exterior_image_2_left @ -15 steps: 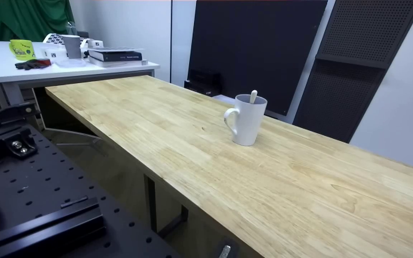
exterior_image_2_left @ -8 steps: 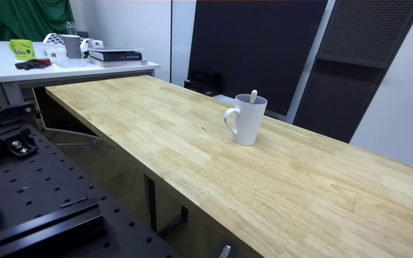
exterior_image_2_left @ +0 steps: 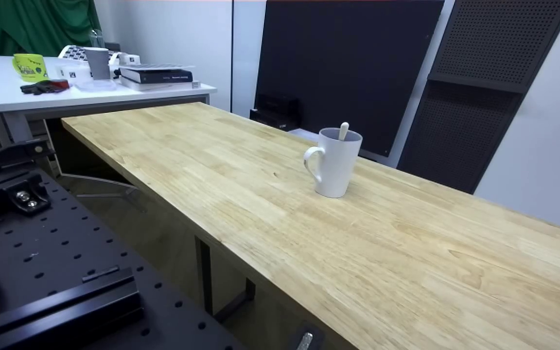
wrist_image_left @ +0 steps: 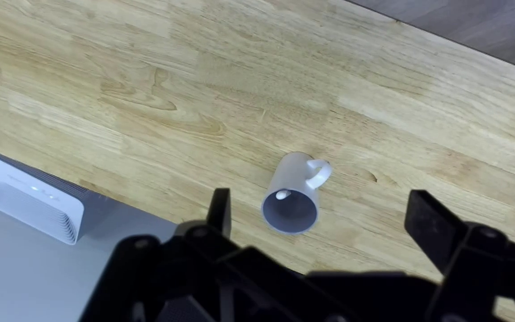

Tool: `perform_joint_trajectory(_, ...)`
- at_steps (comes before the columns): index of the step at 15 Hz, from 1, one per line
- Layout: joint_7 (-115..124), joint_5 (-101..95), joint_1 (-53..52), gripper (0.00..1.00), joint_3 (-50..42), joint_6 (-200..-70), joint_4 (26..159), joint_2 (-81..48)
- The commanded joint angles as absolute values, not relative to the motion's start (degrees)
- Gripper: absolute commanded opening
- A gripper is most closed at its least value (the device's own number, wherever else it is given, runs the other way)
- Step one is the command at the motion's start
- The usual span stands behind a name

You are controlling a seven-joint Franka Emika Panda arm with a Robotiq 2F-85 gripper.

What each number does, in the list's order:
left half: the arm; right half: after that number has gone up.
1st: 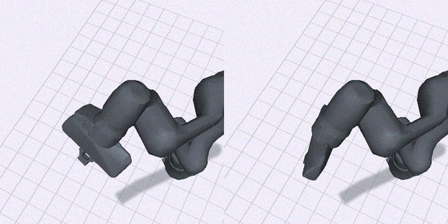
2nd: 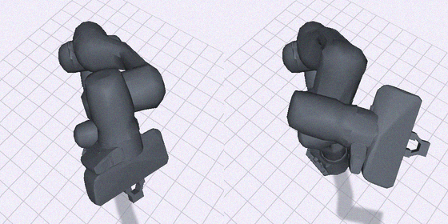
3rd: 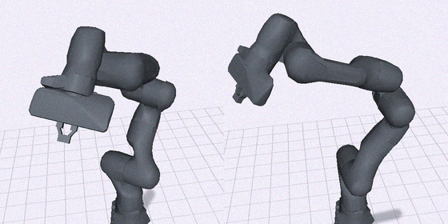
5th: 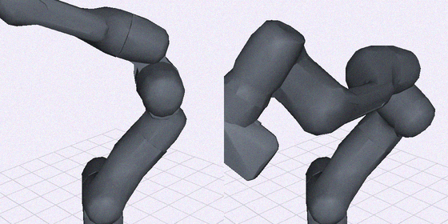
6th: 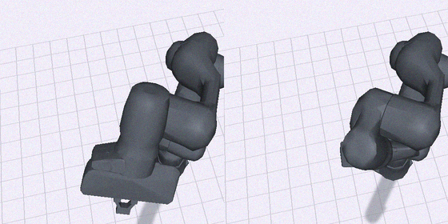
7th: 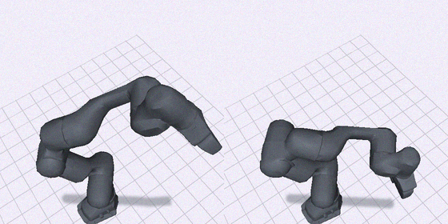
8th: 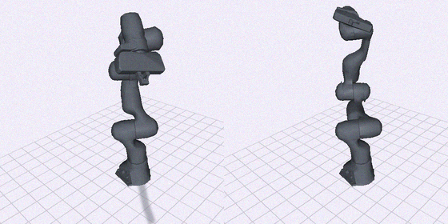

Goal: Put the spoon on the table

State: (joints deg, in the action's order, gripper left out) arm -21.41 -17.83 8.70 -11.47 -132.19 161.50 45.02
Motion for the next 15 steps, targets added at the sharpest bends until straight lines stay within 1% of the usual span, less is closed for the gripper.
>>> perform_joint_trajectory(1,-22.4,-17.58,7.27,1.0,-12.99,-138.25,159.46,36.09)
perform_joint_trajectory(9,-27.88,-11.38,3.44,1.0,-15.07,-151.6,152.34,14.7)
perform_joint_trajectory(15,-32.9,-4.95,3.83,1.0,-14.06,-153.99,143.38,0.92)
